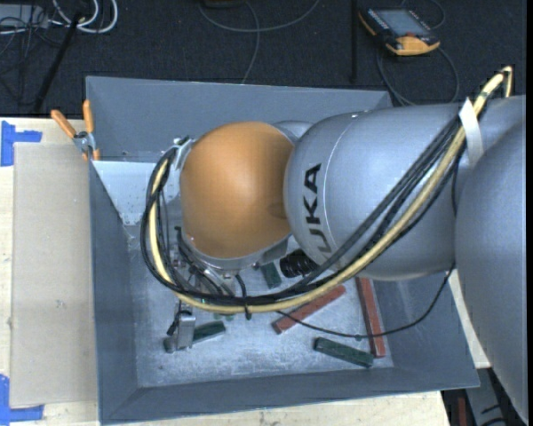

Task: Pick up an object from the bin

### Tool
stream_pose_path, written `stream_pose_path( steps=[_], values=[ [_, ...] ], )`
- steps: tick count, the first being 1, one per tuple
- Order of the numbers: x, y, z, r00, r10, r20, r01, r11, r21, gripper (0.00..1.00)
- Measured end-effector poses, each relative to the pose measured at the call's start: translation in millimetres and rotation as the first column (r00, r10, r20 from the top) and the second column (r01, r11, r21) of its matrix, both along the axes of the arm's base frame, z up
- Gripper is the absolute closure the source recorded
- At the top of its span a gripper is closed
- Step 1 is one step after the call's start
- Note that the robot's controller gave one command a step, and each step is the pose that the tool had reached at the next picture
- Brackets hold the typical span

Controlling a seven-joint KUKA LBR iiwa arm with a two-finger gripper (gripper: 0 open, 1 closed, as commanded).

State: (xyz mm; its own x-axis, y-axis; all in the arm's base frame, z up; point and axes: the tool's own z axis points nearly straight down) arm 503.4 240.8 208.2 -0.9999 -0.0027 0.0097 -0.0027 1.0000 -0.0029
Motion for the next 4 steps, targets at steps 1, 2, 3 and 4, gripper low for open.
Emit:
stream_pose_path(
  steps=[1, 2, 3, 4],
  values=[
    [-7.5, -61.2, -143.2, 0.993, 0.12, -0.001, -0.12, 0.993, -0.001, 0.0],
    [-3.1, -62.8, -107.1, 0.993, 0.117, 0.012, -0.117, 0.993, 0.004, 0.0],
    [-1.4, -61.1, -107.1, 0.987, 0.161, 0.009, -0.161, 0.987, 0.003, 0.0],
    [7.3, -66.2, -139.8, 0.953, 0.302, 0.006, -0.302, 0.953, 0.003, 0.0]
  ],
)
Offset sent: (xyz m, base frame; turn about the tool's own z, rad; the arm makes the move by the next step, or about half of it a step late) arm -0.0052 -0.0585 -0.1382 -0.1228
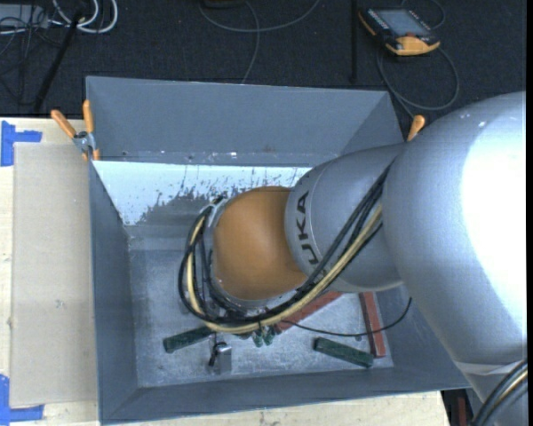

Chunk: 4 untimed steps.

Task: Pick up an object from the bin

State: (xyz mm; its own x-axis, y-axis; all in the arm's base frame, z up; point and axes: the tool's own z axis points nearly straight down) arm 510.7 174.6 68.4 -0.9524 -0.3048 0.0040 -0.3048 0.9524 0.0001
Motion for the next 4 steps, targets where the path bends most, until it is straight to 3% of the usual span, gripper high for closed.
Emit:
stream_pose_path(
  steps=[1, 2, 3, 4],
  values=[
    [-0.1, -0.4, -0.6, 1.0, -0.004, 0.001, 0.004, 1.0, 0.001, 0.0],
    [0.2, -0.2, -0.3, 1.0, -0.005, 0.002, 0.005, 1.0, 0.001, 1.0],
    [1.1, 0.1, 41.9, 1.0, -0.01, 0.007, 0.01, 1.0, 0.003, 1.0],
    [1.5, 0.3, 59.2, 1.0, -0.015, 0.006, 0.015, 1.0, 0.002, 1.0]
  ],
)
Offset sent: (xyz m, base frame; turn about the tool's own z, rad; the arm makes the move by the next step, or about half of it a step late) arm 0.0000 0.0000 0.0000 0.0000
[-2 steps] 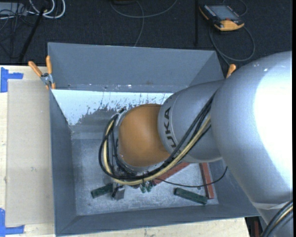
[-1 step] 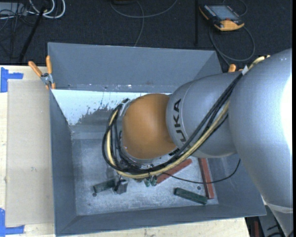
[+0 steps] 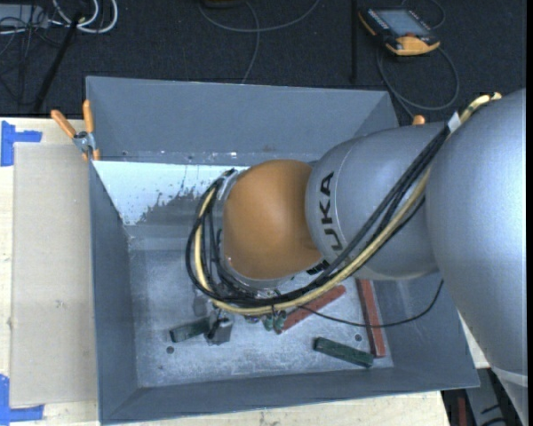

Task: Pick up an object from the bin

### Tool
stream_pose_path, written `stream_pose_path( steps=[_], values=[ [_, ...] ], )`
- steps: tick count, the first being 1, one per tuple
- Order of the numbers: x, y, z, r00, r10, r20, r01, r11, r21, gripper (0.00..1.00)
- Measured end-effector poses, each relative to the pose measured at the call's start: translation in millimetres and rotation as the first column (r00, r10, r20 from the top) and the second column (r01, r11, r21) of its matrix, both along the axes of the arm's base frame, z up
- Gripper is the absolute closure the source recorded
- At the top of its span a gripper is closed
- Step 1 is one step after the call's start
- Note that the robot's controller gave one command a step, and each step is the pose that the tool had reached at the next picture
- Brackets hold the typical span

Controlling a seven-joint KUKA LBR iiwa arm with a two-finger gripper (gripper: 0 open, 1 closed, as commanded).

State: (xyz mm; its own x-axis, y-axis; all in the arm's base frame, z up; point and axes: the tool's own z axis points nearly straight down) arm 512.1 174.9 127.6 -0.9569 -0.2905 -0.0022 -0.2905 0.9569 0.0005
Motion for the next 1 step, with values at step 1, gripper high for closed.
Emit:
stream_pose_path(
  steps=[1],
  values=[
    [1.4, 0.9, 45.8, 1.0, -0.005, 0.003, 0.005, 1.0, 0.001, 1.0]
  ],
)
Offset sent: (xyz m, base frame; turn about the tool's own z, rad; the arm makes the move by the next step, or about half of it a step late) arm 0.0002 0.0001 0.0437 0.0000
